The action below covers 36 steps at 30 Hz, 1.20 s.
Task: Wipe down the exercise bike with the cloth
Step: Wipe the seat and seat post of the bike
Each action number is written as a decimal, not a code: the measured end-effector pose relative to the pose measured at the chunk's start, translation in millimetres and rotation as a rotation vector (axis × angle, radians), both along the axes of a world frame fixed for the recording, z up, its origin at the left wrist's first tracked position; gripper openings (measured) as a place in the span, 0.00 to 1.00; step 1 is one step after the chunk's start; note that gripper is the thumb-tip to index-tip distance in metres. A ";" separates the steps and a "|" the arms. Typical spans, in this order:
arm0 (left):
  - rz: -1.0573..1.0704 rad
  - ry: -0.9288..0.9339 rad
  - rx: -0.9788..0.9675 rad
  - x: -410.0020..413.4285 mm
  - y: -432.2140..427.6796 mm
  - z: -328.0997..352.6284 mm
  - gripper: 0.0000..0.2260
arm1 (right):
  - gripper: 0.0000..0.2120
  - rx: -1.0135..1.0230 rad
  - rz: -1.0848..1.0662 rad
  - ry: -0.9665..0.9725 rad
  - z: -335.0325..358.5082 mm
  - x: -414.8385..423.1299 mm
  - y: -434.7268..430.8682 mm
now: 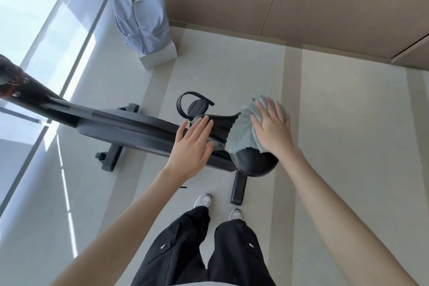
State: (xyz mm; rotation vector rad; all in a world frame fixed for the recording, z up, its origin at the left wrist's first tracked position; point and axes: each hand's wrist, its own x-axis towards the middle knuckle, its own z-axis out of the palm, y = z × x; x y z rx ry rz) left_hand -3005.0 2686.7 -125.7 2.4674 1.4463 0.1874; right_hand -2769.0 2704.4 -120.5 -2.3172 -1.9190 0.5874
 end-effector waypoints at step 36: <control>-0.048 -0.048 -0.018 -11.5 3.6 -8.5 0.25 | 0.36 0.152 0.101 -0.465 -13.9 -85.9 -51.8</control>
